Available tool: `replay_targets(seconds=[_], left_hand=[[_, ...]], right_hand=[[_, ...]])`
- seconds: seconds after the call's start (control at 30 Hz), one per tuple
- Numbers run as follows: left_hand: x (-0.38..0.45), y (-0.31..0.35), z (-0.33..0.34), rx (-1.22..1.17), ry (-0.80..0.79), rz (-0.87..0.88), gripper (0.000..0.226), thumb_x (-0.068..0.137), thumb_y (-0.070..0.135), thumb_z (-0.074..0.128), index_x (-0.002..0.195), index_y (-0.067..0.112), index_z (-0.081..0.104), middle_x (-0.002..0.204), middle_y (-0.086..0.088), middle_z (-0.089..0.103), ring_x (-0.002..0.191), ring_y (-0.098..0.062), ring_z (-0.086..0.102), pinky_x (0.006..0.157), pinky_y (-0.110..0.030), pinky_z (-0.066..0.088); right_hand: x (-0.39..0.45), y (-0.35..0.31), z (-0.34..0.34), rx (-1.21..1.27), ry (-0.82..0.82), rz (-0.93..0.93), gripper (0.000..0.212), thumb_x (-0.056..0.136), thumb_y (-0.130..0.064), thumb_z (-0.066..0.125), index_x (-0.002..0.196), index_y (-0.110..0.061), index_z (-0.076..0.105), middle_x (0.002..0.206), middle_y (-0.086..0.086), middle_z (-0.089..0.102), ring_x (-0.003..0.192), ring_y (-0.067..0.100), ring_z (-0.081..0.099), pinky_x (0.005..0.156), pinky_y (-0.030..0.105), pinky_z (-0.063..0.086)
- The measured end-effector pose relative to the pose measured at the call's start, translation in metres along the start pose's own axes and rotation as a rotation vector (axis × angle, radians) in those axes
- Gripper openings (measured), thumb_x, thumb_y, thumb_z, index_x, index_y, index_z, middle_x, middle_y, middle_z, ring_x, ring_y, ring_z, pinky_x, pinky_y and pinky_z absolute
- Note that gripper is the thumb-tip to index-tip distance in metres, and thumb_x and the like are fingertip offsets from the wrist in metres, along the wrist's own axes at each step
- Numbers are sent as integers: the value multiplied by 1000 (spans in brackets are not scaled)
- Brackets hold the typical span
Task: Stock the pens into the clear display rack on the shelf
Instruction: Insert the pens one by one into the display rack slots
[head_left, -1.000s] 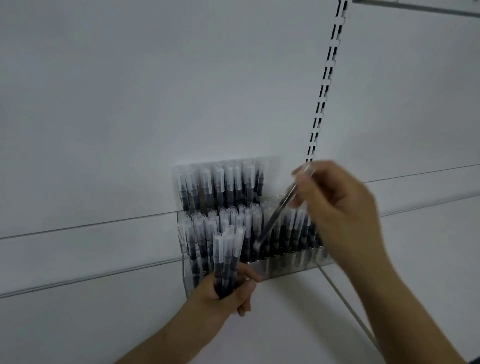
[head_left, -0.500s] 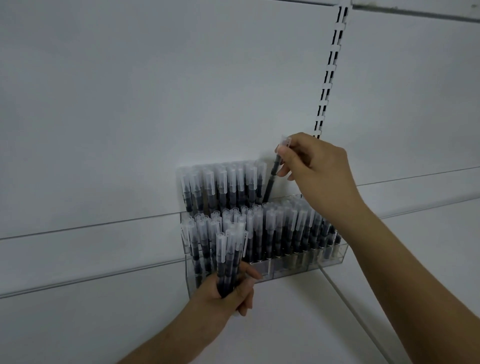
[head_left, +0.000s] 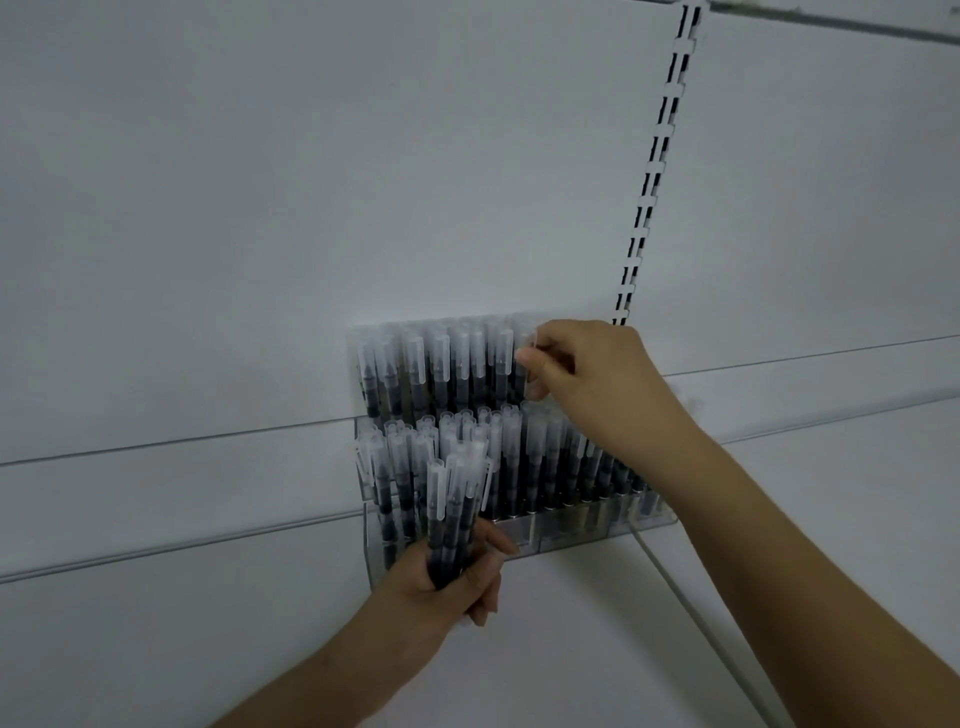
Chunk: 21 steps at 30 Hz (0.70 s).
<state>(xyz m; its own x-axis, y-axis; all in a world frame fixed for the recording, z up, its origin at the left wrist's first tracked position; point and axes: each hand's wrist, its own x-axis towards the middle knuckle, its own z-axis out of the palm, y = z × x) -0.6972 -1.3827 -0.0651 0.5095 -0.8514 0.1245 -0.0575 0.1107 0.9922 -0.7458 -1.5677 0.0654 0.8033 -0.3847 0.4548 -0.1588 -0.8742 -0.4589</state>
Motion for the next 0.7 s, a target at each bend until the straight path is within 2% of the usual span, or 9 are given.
replay_targets(seconds=[0.07, 0.13, 0.27, 0.37, 0.43, 0.53, 0.6, 0.7], left_hand=[[0, 0, 0, -7, -1, 8, 25, 86, 21, 55, 101, 2, 60, 60, -3, 56, 57, -13, 51, 56, -20, 44], [0, 0, 0, -9, -1, 5, 24, 86, 20, 55, 101, 1, 60, 60, -3, 56, 58, -14, 51, 56, -20, 44], [-1, -1, -1, -27, 1, -12, 19, 89, 22, 57, 99, 7, 64, 62, -5, 56, 60, -15, 52, 58, -21, 44], [-2, 0, -2, -19, 4, -30, 15, 90, 26, 57, 96, 19, 68, 65, -5, 58, 63, -16, 53, 60, -24, 44], [-2, 1, -2, -15, 1, -36, 16, 88, 26, 56, 95, 23, 70, 65, -4, 59, 62, -16, 53, 59, -23, 42], [-4, 4, -1, -25, -6, -45, 15, 87, 26, 56, 88, 20, 69, 65, -3, 59, 61, -16, 52, 56, -22, 39], [-5, 5, -1, 10, -16, -55, 19, 88, 29, 56, 74, 20, 66, 65, -3, 60, 61, -15, 53, 56, -20, 40], [-5, 8, 1, 47, -39, -78, 29, 91, 32, 57, 64, 22, 63, 66, -3, 62, 60, -12, 54, 57, -18, 40]], right_hand=[[-2, 1, 4, -61, 9, -10, 29, 99, -36, 54, 88, -14, 68, 79, -2, 71, 75, 11, 65, 78, 32, 52], [-4, 2, 4, -79, 8, -3, 27, 97, -38, 57, 88, -15, 68, 83, -3, 71, 77, 12, 64, 79, 33, 52], [-19, 0, 3, -46, 89, 3, 24, 94, -43, 60, 105, -21, 63, 98, -9, 66, 84, 6, 61, 76, 21, 49], [-41, -7, 0, 28, 199, -33, 16, 94, -38, 62, 102, -24, 63, 93, -13, 63, 82, 3, 59, 70, 12, 45], [-58, -10, 3, 112, 128, -29, 12, 92, -38, 63, 94, -26, 65, 84, -15, 63, 80, 2, 59, 69, 9, 44], [-77, -8, 19, 277, -156, 25, 14, 91, -37, 64, 103, -30, 68, 86, -18, 66, 82, -1, 61, 72, 10, 47], [-82, -2, 28, 377, -241, 48, 14, 91, -32, 67, 104, -34, 67, 89, -19, 69, 83, 2, 65, 76, 17, 52], [-85, 1, 31, 494, -292, 64, 10, 88, -27, 72, 93, -33, 65, 89, -15, 71, 77, 8, 69, 78, 30, 58]])
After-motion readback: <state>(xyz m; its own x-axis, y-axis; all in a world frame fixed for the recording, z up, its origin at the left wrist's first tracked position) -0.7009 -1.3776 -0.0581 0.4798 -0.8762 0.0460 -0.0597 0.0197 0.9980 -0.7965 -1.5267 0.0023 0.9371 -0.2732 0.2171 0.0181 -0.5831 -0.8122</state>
